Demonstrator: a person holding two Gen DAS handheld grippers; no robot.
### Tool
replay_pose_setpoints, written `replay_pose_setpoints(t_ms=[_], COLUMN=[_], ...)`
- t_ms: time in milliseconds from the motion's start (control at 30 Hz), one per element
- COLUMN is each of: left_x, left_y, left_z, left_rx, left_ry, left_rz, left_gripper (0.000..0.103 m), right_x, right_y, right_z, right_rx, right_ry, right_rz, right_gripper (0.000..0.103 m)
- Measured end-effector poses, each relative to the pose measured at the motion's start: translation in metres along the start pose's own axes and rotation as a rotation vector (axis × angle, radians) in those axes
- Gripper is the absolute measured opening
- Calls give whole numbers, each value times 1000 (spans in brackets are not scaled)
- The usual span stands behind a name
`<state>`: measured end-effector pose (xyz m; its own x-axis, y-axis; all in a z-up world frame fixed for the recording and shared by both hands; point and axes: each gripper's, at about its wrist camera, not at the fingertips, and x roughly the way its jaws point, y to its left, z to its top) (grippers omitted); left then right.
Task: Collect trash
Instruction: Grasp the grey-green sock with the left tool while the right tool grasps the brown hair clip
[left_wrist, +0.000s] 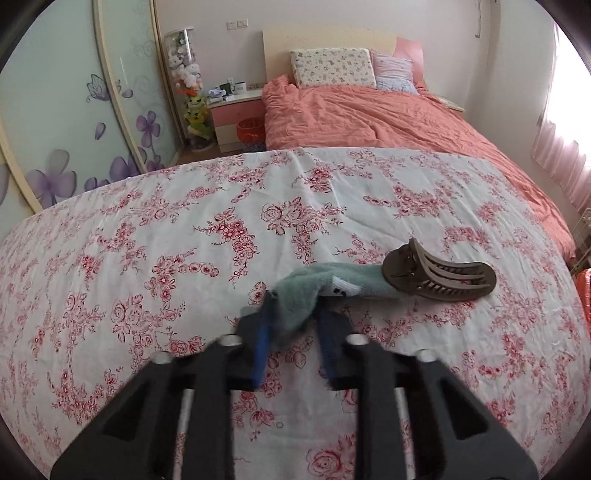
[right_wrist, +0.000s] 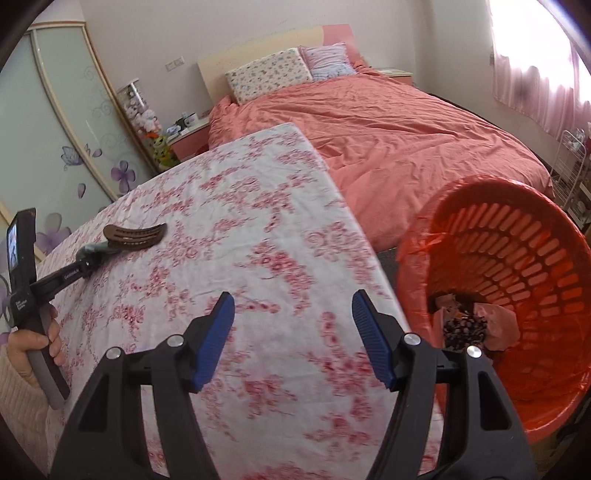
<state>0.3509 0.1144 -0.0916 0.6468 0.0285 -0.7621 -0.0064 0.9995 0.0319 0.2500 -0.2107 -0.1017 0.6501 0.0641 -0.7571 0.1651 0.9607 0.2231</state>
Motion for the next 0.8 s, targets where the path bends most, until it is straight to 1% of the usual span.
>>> replay_pose_setpoints(t_ms=[33, 167, 300, 367, 433, 500, 533, 600, 633, 667, 733, 800], left_x=[-3, -20, -36, -44, -49, -52, -54, -54, -54, -54, -54, -53], left_y=[3, 27, 51, 60, 68, 74, 75, 77, 77, 77, 78, 78], left_z=[-2, -17, -40, -51, -56, -59, -60, -61, -62, -62, -62, -61], left_rx=[-6, -39, -89, -104, -117, -137, -142, -146, -146, -146, -149, -155], left_ry=[-3, -16, 3, 9, 10, 13, 13, 14, 13, 12, 12, 14], left_rz=[-3, 49, 88, 92, 89, 77, 73, 64, 61, 59, 55, 49], left_gripper=[13, 12, 12, 12, 12, 12, 12, 12, 12, 12, 12, 12], right_x=[4, 17, 33, 43, 54, 61, 64, 68, 69, 70, 73, 83], right_y=[9, 39, 76, 97, 117, 127, 132, 137, 139, 141, 144, 149], right_z=[0, 2, 6, 10, 16, 22, 27, 39, 47, 55, 66, 78], right_rx=[-11, -50, -90, -103, -113, -109, -104, -91, -80, -67, -60, -75], right_ry=[5, 26, 51, 59, 60, 50, 41, 19, 5, -10, -28, -30], right_rz=[11, 47, 86, 113, 118, 111, 105, 96, 89, 80, 71, 38], right_gripper=[65, 65, 65, 65, 60, 50, 48, 36, 34, 30, 29, 29])
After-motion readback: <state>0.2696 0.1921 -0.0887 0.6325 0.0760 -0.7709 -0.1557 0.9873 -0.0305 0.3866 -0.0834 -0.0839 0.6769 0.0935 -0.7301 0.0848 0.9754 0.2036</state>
